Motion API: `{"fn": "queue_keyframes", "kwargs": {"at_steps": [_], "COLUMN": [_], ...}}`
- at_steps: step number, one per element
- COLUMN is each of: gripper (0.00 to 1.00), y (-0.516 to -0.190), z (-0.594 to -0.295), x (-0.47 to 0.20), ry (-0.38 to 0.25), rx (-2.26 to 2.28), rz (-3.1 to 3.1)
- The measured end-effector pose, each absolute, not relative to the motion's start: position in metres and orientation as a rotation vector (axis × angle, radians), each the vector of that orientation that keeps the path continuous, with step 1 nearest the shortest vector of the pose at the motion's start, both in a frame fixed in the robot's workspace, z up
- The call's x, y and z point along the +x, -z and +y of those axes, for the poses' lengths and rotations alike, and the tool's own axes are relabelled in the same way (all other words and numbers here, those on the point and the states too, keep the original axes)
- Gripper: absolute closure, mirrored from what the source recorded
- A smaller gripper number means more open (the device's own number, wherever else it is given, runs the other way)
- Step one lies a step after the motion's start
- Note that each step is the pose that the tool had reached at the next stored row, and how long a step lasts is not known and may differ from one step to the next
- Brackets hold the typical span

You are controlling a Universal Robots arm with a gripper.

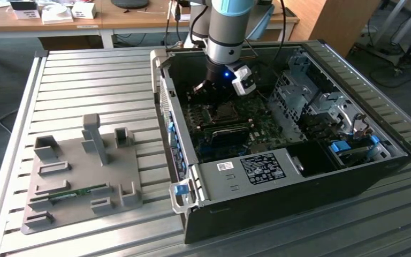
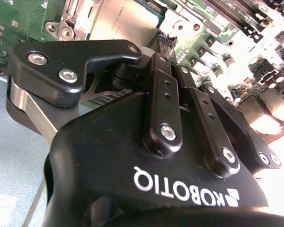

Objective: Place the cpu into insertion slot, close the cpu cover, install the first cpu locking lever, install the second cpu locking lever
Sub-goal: 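Close the cpu cover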

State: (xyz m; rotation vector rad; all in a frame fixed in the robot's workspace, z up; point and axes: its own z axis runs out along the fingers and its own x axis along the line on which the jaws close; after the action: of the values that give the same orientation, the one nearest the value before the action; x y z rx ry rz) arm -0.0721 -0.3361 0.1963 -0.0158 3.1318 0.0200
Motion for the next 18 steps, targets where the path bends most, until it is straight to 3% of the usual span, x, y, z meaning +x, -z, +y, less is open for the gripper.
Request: {"fn": "queue_keyframes", "kwargs": {"at_steps": [18], "gripper": [0.89], "y": [-0.214], "z": [-0.336], "x": [-0.072], "ry": [-0.022], "rx": [-0.016], "rz": [3.131]}}
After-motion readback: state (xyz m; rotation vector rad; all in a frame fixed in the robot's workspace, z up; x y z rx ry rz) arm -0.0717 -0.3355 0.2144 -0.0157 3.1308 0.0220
